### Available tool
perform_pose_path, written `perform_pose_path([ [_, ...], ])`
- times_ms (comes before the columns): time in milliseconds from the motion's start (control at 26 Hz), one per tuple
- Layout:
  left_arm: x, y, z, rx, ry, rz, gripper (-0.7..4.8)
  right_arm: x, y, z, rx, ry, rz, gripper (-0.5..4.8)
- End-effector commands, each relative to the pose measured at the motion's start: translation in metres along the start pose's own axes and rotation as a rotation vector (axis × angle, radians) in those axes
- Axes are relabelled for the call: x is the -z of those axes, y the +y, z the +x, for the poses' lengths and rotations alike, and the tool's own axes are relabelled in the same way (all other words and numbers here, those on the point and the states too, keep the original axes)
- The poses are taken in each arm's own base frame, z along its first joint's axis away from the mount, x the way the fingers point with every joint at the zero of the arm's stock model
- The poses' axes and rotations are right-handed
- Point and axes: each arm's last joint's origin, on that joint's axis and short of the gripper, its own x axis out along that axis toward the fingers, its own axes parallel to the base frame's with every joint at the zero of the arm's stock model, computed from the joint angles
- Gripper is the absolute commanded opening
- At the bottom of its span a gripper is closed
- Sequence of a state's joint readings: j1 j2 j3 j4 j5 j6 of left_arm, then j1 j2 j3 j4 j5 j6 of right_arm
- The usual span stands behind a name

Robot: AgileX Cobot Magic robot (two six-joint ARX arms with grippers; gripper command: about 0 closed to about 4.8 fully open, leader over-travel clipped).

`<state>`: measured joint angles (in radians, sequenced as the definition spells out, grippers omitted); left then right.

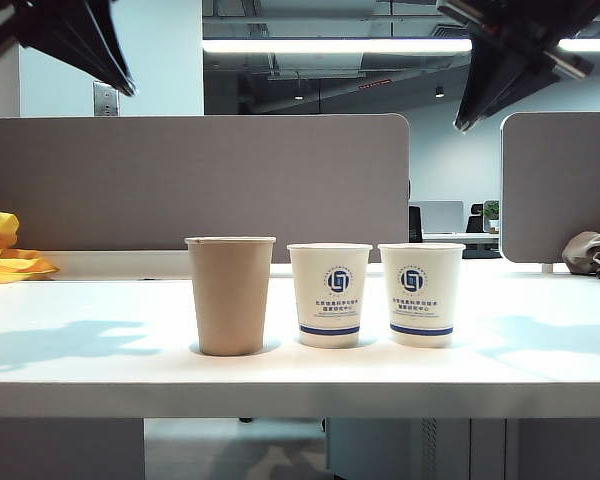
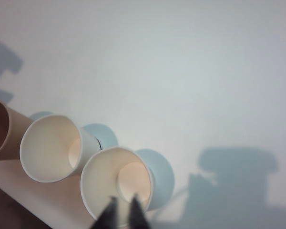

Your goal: Pick up all the paper cups on the table one by one and stack them together.

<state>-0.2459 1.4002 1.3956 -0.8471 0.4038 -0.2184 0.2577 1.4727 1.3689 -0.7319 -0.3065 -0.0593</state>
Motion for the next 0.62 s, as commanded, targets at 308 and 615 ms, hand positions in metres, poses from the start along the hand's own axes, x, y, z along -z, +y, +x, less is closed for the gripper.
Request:
perform_pose_path([
  [308, -0.003, 0.000, 0.001, -0.003, -0.013, 0.065, 0.62, 0.010, -0.006, 0.022, 0.007, 0.142, 0.049, 1.72],
  [615, -0.004, 0.005, -0.001, -0.012, -0.022, 0.057, 0.62, 0.018, -0.014, 0.049, 0.000, 0.250, 0.081, 1.78],
])
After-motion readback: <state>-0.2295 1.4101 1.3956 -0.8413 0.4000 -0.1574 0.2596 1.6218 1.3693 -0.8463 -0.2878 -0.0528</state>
